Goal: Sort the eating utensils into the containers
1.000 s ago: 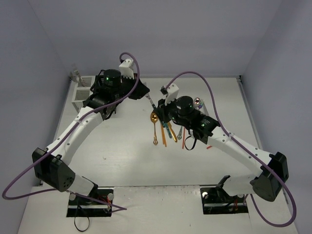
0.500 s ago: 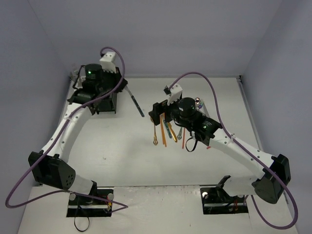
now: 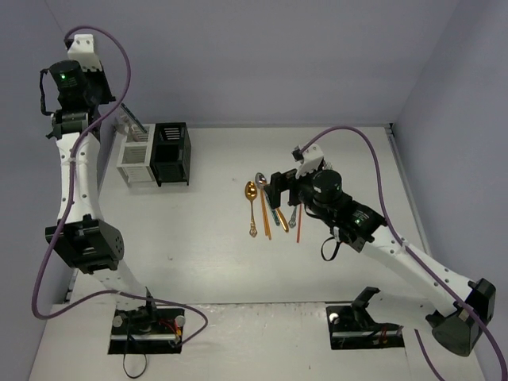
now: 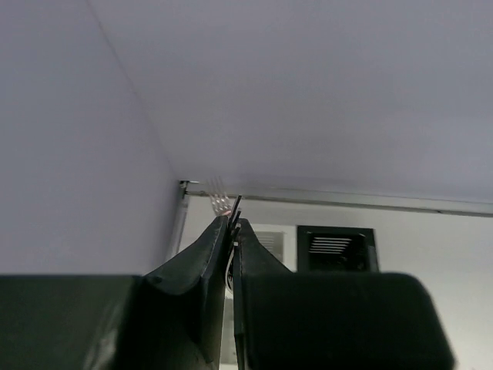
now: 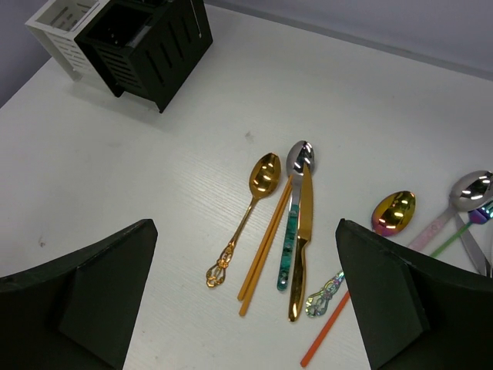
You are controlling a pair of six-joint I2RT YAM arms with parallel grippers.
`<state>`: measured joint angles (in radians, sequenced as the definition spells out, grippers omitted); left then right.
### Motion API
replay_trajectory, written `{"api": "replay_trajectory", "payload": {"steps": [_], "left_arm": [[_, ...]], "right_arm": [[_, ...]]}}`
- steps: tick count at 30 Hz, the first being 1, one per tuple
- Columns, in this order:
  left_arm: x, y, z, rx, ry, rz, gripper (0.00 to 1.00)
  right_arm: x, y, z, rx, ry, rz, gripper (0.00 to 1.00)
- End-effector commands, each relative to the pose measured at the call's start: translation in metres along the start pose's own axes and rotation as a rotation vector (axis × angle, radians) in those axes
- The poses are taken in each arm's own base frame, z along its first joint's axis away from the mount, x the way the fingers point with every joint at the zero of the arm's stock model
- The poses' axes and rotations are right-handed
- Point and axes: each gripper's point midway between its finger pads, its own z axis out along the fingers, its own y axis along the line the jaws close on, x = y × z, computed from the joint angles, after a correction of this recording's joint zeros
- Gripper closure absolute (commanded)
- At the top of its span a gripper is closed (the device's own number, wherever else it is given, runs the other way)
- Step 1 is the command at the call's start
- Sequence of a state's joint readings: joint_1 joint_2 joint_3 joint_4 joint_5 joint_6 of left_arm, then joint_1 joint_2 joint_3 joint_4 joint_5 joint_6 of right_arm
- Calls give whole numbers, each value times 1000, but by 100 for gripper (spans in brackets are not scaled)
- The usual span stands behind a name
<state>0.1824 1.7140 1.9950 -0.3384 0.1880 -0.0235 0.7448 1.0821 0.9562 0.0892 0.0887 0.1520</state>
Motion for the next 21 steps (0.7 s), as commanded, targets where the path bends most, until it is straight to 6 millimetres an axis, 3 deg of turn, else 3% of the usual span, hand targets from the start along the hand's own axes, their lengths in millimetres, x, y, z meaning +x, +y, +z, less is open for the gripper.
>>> {"api": "replay_trajectory", "payload": {"steps": [1, 8, 11, 15, 21], "left_arm": [[-23, 25, 23, -86, -80, 78, 100], [4, 54, 68, -164, -64, 88, 100], [6, 63, 81, -182, -81, 68, 100], [-6, 63, 87, -184, -123, 44, 100], [-26, 57, 78, -146, -150, 40, 100]], "right_arm": [[-15, -15, -8, 57, -37, -6, 0], [-9, -22, -13, 80, 2, -2, 0], [-9, -25, -11, 89, 8, 10, 0], [-9, -25, -7, 88, 13, 17, 0], [-4, -29, -7, 107, 40, 19, 0]]}}
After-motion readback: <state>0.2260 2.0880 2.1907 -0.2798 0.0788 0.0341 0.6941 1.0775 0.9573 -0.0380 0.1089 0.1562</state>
